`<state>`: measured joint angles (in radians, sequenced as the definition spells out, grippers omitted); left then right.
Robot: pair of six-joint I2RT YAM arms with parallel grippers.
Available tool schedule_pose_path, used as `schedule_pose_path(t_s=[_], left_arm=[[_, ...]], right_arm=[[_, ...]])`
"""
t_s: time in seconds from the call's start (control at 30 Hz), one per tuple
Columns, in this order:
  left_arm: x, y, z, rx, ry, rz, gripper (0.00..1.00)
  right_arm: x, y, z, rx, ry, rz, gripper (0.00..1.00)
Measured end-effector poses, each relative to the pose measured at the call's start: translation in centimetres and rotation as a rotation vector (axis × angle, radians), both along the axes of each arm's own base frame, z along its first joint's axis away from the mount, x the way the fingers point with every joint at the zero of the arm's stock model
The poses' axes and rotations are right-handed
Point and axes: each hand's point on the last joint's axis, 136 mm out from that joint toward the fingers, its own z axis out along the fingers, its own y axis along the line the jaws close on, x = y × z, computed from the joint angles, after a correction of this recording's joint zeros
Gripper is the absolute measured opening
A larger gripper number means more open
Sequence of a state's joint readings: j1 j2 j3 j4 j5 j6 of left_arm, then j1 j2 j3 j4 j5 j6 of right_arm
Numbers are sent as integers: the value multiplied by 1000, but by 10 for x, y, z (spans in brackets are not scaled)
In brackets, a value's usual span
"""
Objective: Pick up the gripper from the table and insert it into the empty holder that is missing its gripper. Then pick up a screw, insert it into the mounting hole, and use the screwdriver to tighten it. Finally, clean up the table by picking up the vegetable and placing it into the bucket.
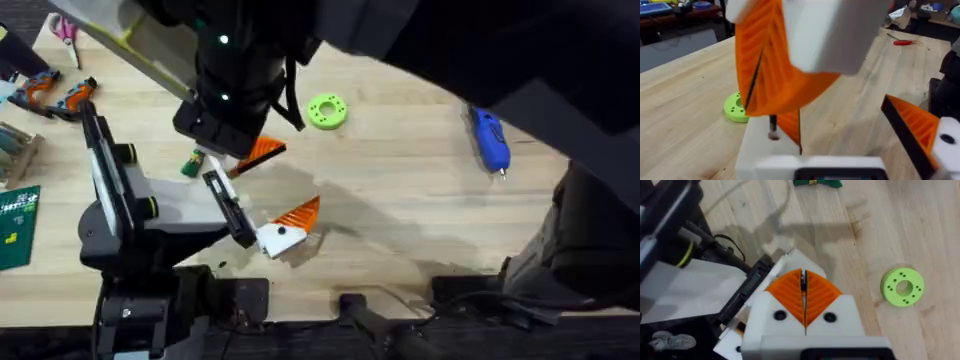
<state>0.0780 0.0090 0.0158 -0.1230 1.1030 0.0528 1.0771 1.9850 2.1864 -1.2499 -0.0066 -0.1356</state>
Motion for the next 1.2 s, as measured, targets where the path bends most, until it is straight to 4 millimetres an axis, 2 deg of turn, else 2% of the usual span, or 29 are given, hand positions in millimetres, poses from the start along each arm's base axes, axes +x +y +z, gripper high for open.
schedule_pose_path(t_s=[1.2], left_arm=[[0,0,0,0,0,0,985]], right_arm=[[-2,0,0,1,9,4,6]])
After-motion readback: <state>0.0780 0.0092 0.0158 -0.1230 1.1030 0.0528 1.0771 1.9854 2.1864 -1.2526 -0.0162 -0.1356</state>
